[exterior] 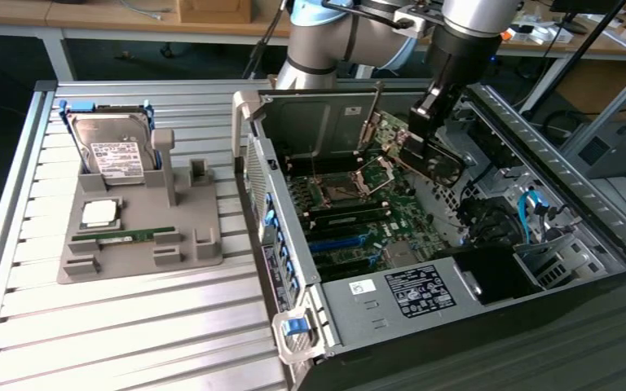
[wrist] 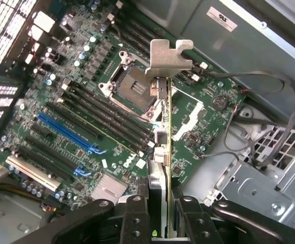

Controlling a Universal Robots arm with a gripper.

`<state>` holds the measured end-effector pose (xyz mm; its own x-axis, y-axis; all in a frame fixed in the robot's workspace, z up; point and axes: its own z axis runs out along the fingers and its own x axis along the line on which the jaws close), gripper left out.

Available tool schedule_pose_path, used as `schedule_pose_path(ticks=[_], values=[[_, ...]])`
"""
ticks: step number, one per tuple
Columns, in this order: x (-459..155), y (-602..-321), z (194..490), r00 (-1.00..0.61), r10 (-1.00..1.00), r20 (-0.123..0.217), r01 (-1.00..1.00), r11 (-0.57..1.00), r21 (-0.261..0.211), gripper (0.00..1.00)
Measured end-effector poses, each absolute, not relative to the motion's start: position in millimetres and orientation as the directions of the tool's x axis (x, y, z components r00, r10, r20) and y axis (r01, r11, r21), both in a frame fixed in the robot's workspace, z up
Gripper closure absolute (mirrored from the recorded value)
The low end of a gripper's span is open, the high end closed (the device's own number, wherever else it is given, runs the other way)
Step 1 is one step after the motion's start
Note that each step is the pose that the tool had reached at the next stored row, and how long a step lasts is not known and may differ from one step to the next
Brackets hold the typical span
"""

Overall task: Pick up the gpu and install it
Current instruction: 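Insert the gpu into the slot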

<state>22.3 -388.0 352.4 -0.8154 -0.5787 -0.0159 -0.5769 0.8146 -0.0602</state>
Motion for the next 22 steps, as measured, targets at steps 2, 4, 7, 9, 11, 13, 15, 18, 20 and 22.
schedule_pose_path(ticks=[2,4,7,9,11,13,15,18,20,22], values=[[22.3,-388.0,352.5,-0.803,-0.596,-0.016,-0.594,0.802,-0.060,0.73],[22.3,-388.0,352.4,-0.788,-0.616,-0.016,-0.614,0.787,-0.060,0.73],[22.3,-388.0,352.4,-0.754,-0.656,-0.016,-0.654,0.754,-0.060,0.73],[22.3,-388.0,352.4,-0.735,-0.678,-0.016,-0.676,0.734,-0.061,0.73],[22.3,-388.0,352.3,-0.713,-0.701,-0.016,-0.699,0.713,-0.061,0.73],[22.3,-388.0,352.3,-0.685,-0.729,-0.015,-0.727,0.684,-0.061,0.73],[22.3,-388.0,352.3,-0.645,-0.764,-0.015,-0.762,0.644,-0.061,0.73],[22.3,-388.0,352.2,-0.600,-0.800,-0.015,-0.798,0.600,-0.061,0.73],[22.3,-388.0,352.2,-0.573,-0.819,-0.015,-0.817,0.573,-0.061,0.73],[22.3,-388.0,352.1,-0.546,-0.838,-0.015,-0.836,0.545,-0.061,0.73]])
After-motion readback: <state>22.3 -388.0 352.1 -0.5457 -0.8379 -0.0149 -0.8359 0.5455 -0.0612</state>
